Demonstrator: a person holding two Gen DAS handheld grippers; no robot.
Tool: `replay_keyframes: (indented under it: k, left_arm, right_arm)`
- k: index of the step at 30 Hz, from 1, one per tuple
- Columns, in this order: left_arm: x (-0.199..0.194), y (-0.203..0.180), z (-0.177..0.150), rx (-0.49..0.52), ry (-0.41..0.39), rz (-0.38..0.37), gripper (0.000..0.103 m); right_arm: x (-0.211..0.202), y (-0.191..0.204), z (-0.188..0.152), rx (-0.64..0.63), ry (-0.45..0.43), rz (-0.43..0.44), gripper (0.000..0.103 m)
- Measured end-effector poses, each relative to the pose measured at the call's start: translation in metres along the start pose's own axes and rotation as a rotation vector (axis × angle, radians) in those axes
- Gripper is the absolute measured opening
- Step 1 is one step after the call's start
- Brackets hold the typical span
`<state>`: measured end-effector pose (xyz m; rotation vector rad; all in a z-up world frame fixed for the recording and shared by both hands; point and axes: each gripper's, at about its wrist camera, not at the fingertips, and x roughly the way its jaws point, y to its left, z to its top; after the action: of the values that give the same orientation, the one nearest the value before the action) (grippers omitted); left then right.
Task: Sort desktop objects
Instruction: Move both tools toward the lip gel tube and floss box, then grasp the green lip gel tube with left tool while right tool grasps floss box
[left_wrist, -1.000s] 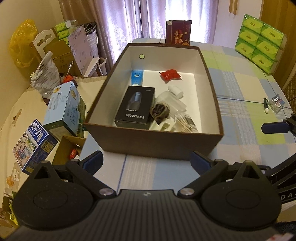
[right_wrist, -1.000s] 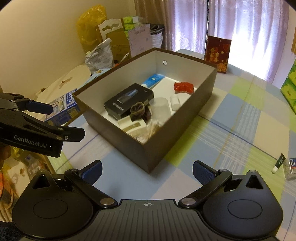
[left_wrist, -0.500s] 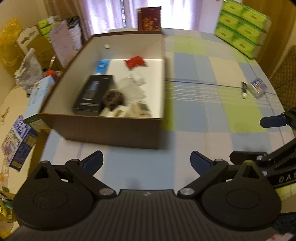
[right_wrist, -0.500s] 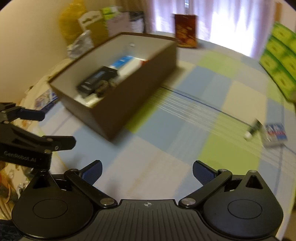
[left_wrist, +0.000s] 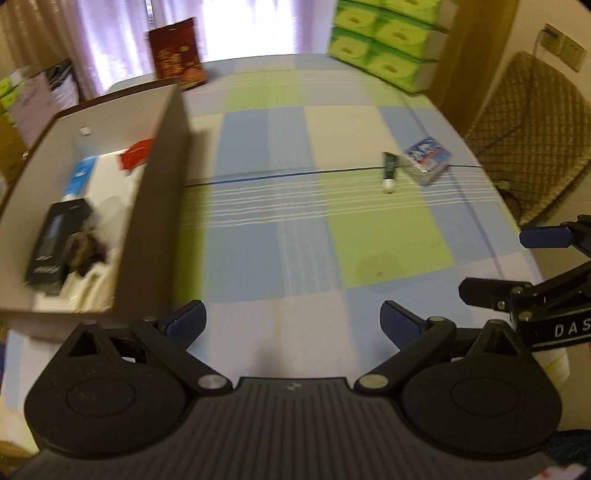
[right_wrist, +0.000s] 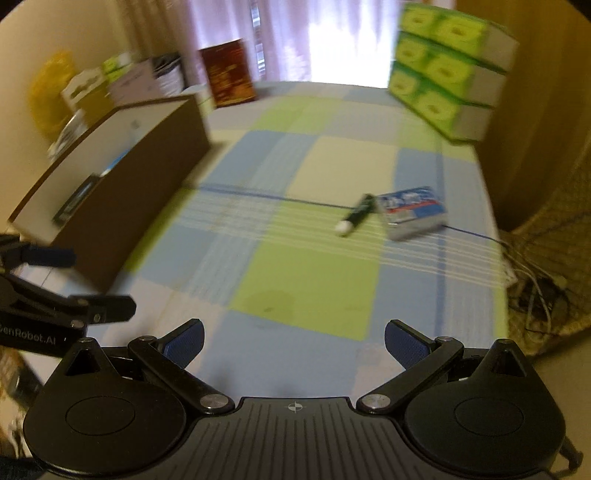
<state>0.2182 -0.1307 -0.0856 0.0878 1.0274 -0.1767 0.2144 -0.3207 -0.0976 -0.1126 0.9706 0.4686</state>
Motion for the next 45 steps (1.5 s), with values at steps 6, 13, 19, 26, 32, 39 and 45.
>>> replay_keyframes:
  k: [6, 13, 19, 26, 32, 39, 45]
  left_arm:
    - [0.029, -0.026, 0.017, 0.028, 0.003, -0.052, 0.098]
    - [0.055, -0.049, 0.044, 0.066, -0.026, -0.069, 0.097]
    - [0.08, -0.065, 0.065, 0.096, -0.036, -0.086, 0.092]
    - [0.117, -0.075, 0.084, 0.123, -0.018, -0.095, 0.086]
    - [0.15, -0.085, 0.099, 0.155, 0.002, -0.109, 0.072]
    - [0.182, -0.096, 0.115, 0.202, 0.016, -0.137, 0.055]
    - [0.207, -0.101, 0.127, 0.22, 0.032, -0.135, 0.045]
  right_arm:
    - [-0.001, -0.045, -0.001, 0.102, -0.072, -0.054, 0.101]
    - [0.007, -0.082, 0.005, 0.128, -0.123, -0.063, 0.101]
    - [0.026, -0.103, 0.015, 0.119, -0.131, -0.08, 0.101]
    - [0.053, -0.119, 0.026, 0.095, -0.104, -0.079, 0.101]
    - [0.075, -0.13, 0.034, 0.076, -0.082, -0.081, 0.101]
    - [0.091, -0.146, 0.048, 0.085, -0.078, -0.078, 0.101]
    - [0.1, -0.154, 0.06, 0.078, -0.075, -0.071, 0.101]
